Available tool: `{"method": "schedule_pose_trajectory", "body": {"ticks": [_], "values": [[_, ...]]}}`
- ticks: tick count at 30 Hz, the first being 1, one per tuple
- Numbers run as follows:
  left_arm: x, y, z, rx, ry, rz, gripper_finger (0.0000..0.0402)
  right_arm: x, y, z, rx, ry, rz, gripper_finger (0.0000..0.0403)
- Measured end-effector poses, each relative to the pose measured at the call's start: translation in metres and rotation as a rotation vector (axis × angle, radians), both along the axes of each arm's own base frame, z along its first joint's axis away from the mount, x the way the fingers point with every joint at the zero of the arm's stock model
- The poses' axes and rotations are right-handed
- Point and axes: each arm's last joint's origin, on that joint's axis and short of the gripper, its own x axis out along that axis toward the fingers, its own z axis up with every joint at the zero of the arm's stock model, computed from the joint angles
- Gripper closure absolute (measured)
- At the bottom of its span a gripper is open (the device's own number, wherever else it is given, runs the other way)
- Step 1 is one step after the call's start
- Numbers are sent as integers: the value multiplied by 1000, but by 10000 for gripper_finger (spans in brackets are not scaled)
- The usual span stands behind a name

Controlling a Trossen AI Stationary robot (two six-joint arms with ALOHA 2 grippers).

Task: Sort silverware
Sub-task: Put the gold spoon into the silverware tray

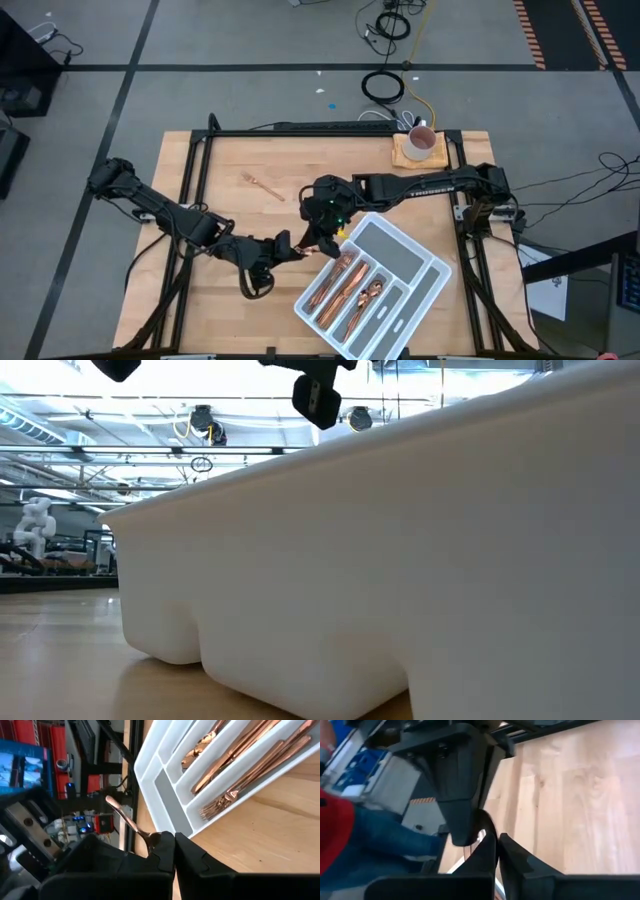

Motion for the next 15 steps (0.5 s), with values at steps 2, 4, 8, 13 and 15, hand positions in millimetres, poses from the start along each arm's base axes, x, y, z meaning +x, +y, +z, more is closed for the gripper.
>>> {"method": "schedule_pose_trajectory", "body": {"ticks": [2,4,8,13,15], "values": [[0,0,0,-34,0,38,384,1,-1,0,-9,15,-65,402],[0,2,-1,-80,0,106,370,1,-2,0,-19,36,-181,402],[1,4,5,-185,-70,260,350,3,-7,-2,-64,36,-326,403],[1,8,4,-193,-116,401,345,4,-3,0,-37,20,-314,402],[0,8,3,-192,-108,418,344,4,0,0,-35,22,-324,402]]}}
